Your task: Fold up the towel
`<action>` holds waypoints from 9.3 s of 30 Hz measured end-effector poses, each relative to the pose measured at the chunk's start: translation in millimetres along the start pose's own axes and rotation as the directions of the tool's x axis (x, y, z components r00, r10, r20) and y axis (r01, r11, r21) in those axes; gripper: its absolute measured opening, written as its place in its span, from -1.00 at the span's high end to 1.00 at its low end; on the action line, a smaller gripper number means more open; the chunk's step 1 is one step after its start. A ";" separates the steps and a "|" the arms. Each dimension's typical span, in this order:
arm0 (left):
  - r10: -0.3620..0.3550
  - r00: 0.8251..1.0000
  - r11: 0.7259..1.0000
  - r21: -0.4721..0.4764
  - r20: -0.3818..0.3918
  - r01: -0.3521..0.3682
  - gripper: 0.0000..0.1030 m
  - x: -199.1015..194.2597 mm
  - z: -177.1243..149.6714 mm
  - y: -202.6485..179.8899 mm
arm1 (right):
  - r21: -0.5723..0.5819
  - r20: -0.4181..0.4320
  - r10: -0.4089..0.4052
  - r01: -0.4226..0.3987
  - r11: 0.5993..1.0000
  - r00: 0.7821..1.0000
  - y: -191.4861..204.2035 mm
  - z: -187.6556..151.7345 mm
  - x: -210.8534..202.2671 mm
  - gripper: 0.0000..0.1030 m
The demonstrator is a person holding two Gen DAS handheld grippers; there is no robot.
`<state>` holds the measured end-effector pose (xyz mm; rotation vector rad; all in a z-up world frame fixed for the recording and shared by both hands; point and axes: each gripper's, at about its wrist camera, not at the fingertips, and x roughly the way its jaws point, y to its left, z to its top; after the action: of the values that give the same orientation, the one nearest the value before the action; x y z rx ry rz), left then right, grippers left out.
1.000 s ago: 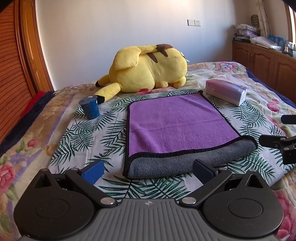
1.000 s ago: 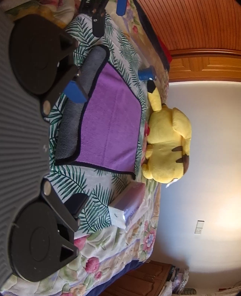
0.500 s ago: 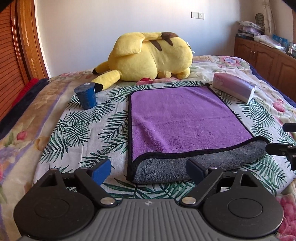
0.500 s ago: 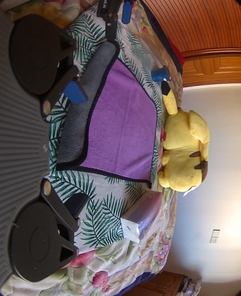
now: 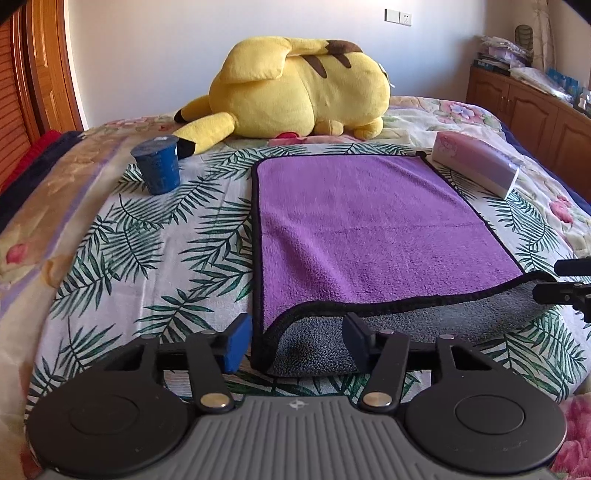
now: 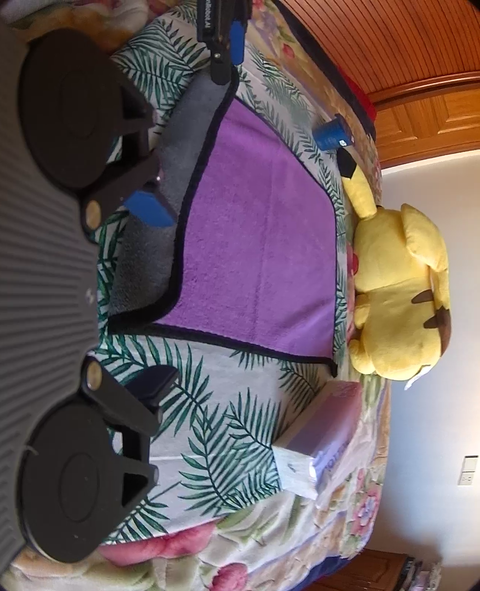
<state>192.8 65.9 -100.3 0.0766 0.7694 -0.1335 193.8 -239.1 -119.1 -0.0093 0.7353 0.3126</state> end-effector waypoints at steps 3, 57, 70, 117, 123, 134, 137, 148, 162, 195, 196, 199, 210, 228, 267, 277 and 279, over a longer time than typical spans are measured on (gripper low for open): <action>-0.007 1.000 1.000 0.002 -0.016 0.007 -0.07 4.3 -2.4 -0.5 | 0.005 -0.026 0.017 -0.016 1.000 1.000 -1.4 0.2 5.0 -0.46; 0.000 0.986 1.000 -0.011 0.165 0.002 0.88 -32.5 16.9 -1.3 | -0.093 0.170 0.039 -0.024 0.995 0.985 -3.2 22.6 -18.5 0.93; -0.021 0.979 1.000 0.027 0.202 0.016 0.89 -36.3 35.6 -6.1 | -0.139 0.225 0.046 -0.015 0.990 0.973 -0.8 33.3 -18.3 0.93; 0.007 0.957 0.991 0.122 0.289 -0.044 0.89 22.1 106.1 -1.0 | -0.247 0.346 0.024 0.066 0.967 0.938 -17.2 86.7 36.2 0.93; 0.032 0.949 0.992 0.105 0.313 -0.068 0.89 35.2 115.3 2.3 | -0.248 0.372 0.027 0.071 0.966 0.928 -19.4 97.9 46.3 0.93; 0.054 0.942 0.987 0.128 0.331 -0.101 0.89 57.6 124.4 4.2 | -0.197 0.400 0.025 0.060 0.979 0.916 -22.5 109.6 67.2 0.93; 0.056 0.939 0.983 0.146 0.338 -0.111 0.89 60.3 127.4 3.0 | -0.207 0.405 0.022 0.069 0.976 0.914 -21.9 109.5 70.5 0.93; 0.081 0.929 0.979 0.145 0.362 -0.142 0.89 75.8 137.8 1.7 | -0.278 0.410 0.015 0.109 0.954 0.912 -25.7 122.4 82.4 0.93; 0.107 0.945 0.982 0.117 0.309 -0.149 0.89 132.6 146.1 8.5 | -0.286 0.341 -0.011 0.115 0.951 0.940 -34.1 128.2 131.7 0.93; 0.086 0.966 0.993 0.060 0.244 -0.104 -0.95 74.9 124.2 -6.7 | -0.124 0.252 0.000 0.032 0.992 0.968 -33.7 120.1 77.1 -0.35; 0.079 0.966 0.994 0.060 0.245 -0.096 -0.98 68.2 124.1 -8.2 | -0.118 0.256 -0.002 0.034 0.992 0.967 -32.8 120.0 70.7 -0.40; 0.058 0.968 0.995 0.066 0.243 -0.076 -1.00 50.4 124.2 -13.1 | -0.111 0.266 -0.016 0.048 0.993 0.964 -27.8 120.0 52.3 -0.83; 0.046 0.963 0.995 0.074 0.264 -0.068 -1.00 -16.6 120.8 -31.4 | -0.096 0.287 -0.053 0.084 0.992 0.956 -20.2 123.0 -5.8 -1.00; 0.076 0.953 0.992 0.071 0.294 -0.101 -1.00 -102.3 93.3 -59.1 | -0.019 0.301 -0.089 0.100 0.995 0.949 -14.7 91.8 -69.8 -1.00; 0.045 0.972 0.999 0.002 0.230 -0.047 -1.00 -180.9 -31.1 -84.0 | 0.018 0.306 -0.071 0.069 0.997 0.949 38.8 3.2 -157.1 -1.00; 0.058 0.975 0.998 -0.011 0.215 -0.057 -1.00 -173.9 -59.8 -91.5 | 0.022 0.278 -0.081 0.078 0.997 0.957 44.1 -23.7 -154.4 -1.00; 0.058 0.974 0.998 -0.004 0.218 -0.059 -1.00 -171.7 -64.1 -93.0 | 0.025 0.267 -0.083 0.079 0.997 0.960 44.3 -29.1 -152.4 -1.00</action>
<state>13.0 -2.6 -28.2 0.0856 0.5472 -0.0852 55.8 -242.5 -35.6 0.0164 0.4664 0.2247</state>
